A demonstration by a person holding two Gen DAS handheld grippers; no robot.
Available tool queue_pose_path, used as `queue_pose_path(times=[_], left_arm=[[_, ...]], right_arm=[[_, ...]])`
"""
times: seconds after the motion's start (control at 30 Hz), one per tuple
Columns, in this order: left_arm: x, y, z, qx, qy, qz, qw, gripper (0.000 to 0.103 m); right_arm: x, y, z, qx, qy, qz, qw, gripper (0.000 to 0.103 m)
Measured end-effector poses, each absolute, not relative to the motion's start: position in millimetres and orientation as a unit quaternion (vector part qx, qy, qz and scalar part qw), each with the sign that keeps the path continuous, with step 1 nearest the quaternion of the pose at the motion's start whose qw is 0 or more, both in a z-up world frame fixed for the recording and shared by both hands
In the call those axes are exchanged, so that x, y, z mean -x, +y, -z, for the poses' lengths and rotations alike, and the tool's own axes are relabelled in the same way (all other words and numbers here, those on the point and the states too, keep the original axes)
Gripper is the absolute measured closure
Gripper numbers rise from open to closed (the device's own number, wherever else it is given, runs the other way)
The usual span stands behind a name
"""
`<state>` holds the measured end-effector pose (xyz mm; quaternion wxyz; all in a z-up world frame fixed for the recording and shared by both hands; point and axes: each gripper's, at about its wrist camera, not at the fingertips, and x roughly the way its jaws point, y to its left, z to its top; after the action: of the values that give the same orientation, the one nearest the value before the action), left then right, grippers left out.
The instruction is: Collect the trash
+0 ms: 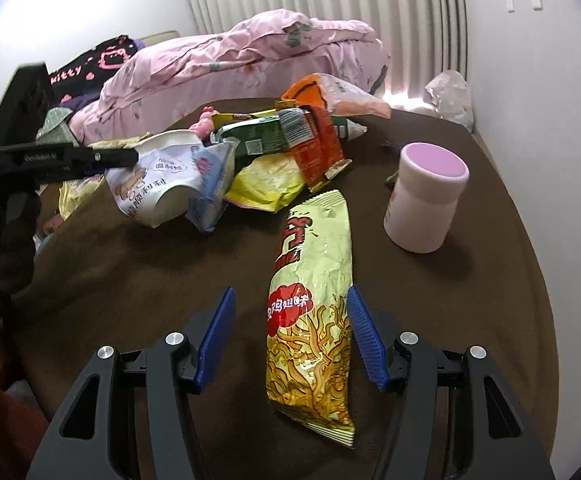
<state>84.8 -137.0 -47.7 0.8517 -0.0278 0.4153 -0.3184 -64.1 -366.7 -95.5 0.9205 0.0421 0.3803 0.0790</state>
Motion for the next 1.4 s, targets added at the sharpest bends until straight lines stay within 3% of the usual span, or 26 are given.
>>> queue_pose_path(times=[0.43,0.7,0.73,0.77,0.8,0.87,1.4], left_arm=[[-52.3,-151.6,30.9,-0.019,0.387,0.316,0.866,0.079],[-42.7,-145.5,34.3,-0.018,0.390,0.315,0.865,0.079],[-42.7,-145.0,35.3,-0.017,0.391,0.315,0.865,0.079],[-43.3,-144.5,36.2,-0.015,0.393,0.314,0.864,0.079],[-43.4,-144.1,36.6,-0.014,0.394,0.314,0.864,0.079],[-43.8,-143.0,37.0,-0.013,0.394,0.311,0.864,0.079],[-49.8,-111.2,40.7,0.010,0.403,0.258,0.878,0.078]], right_arm=[[85.0,-380.5,73.3,-0.063,0.348,-0.067,0.933,0.048],[67.9,-383.0,90.2,-0.079,0.400,-0.066,0.911,0.048],[67.5,-381.4,93.8,-0.076,0.406,-0.060,0.909,0.050],[67.1,-380.5,97.0,-0.074,0.410,-0.055,0.907,0.066],[67.5,-380.1,98.9,-0.076,0.413,-0.057,0.906,0.074],[69.9,-379.7,97.7,-0.079,0.407,-0.060,0.908,0.077],[77.2,-359.0,65.4,-0.041,0.371,-0.074,0.925,0.078]])
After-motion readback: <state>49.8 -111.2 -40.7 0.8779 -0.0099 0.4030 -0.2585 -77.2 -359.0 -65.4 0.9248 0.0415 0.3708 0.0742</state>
